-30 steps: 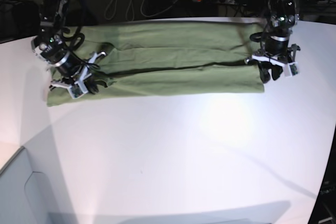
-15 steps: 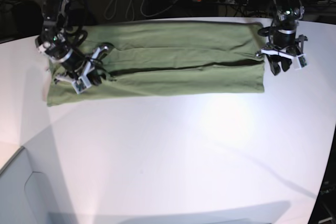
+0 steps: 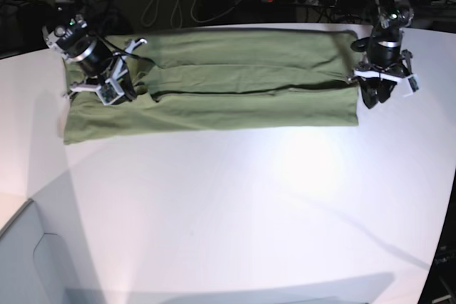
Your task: Fold the T-shirt properly
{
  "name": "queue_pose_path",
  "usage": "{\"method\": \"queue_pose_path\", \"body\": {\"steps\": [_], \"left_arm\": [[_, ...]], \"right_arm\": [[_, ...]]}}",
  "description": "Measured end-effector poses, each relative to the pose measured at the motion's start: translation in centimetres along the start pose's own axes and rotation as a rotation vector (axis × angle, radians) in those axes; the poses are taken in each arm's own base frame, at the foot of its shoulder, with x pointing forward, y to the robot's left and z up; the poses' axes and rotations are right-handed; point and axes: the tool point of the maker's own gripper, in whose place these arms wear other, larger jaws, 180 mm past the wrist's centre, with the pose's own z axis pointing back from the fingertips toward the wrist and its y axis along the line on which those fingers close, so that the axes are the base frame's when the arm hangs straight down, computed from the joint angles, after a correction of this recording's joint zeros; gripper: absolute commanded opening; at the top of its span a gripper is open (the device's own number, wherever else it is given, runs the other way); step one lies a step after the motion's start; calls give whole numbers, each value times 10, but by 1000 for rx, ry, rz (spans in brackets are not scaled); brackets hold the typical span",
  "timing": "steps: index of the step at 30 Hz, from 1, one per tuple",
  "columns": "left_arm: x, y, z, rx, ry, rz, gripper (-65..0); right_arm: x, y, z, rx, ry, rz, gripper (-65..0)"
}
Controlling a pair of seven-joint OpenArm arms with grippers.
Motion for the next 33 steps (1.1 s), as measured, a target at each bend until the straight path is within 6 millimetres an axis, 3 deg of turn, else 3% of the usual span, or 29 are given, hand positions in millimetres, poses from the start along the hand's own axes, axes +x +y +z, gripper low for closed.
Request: {"method": "queue_pose_path", "body": {"steps": [5,12,16,26,33], "left_arm": [[11,-14,1,-41,-36,30,-292],[-44,-19,-12,-57,119,57,-292],[-42,-17,-13,-54,107,56,-292],[-63,3,-8,-12,169,46,-292],[-69,5,-5,-7,184,47,-292]], "right_arm": [[-1,-20,3,-52,4,-9,-650],[11,-31,0,-76,-27,-4,-650],[6,-33,3,-85,-13,-6,-650],[3,-31,4,-83,-4,-8,-650],[4,-31,4,-83,-6,-8,-650]]}}
